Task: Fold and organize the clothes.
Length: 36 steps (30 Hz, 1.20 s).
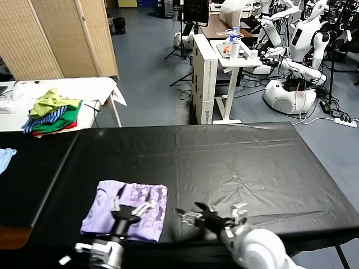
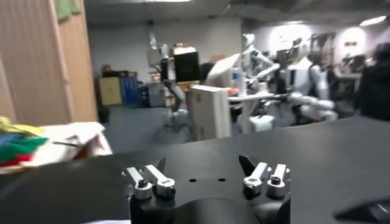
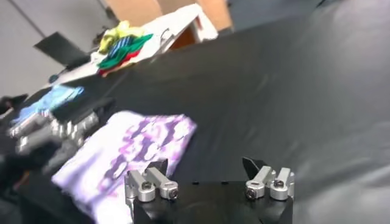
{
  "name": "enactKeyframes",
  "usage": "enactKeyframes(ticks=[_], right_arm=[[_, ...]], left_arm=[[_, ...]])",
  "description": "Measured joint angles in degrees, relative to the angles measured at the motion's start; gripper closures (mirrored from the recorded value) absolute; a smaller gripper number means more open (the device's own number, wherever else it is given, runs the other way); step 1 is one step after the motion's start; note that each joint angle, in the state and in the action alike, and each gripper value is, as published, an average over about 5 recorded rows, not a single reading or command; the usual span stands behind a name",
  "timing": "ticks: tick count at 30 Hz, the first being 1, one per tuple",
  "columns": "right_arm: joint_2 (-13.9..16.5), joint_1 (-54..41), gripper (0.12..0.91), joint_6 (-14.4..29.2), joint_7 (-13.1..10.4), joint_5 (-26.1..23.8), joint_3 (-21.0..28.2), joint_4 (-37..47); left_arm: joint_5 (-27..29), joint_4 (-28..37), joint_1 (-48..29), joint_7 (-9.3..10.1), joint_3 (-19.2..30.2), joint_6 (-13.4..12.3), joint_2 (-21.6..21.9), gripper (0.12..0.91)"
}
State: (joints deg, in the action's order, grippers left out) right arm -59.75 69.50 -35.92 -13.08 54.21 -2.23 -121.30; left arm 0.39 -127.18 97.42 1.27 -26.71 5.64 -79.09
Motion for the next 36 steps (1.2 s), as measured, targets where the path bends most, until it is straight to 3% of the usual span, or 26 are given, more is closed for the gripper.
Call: enactKeyframes(ticks=[5,7,16,20,27,31,36], right_arm=[[-3.91,-3.16,0.132,0.59,-0.13,-2.74,6.21,4.15],[-5.14,-3.9,0.184,0.72,-0.09,-3.49,7.95,5.24],[-5.51,-3.58,0.705,0.61,-0.22,-5.09,9.06,5.47],[-3.92,-2.49,0.874,-0.3,0.03,-6.25,6.83,3.9],[1.23,-1.98,0.885,-2.24,3.44,-10.01,0.57,1.6],[4.36,-2.95,0.885,-3.05,5.52,-12.68,-1.71,1.77],[6.93,-2.54,0.857,-4.82,5.38,-14.48,-3.15,0.71]], left_arm=[[-0.35,-0.78,0.84,0.01,-4.25,-0.8,1.15,0.123],[-0.35,-1.27,1.37,-0.04,-4.93,-1.3,1.04,0.123],[-2.1,-2.93,4.02,1.02,-6.2,-3.59,1.18,0.123],[-5.14,-3.06,4.7,1.72,-6.55,-4.08,1.75,0.123],[-12.35,-2.93,4.94,2.02,-6.59,-3.44,2.43,0.123],[-13.34,-2.68,5.35,1.68,-6.47,-3.29,2.75,0.123],[-13.51,-2.22,6.57,1.57,-6.44,-4.44,2.99,0.123]])
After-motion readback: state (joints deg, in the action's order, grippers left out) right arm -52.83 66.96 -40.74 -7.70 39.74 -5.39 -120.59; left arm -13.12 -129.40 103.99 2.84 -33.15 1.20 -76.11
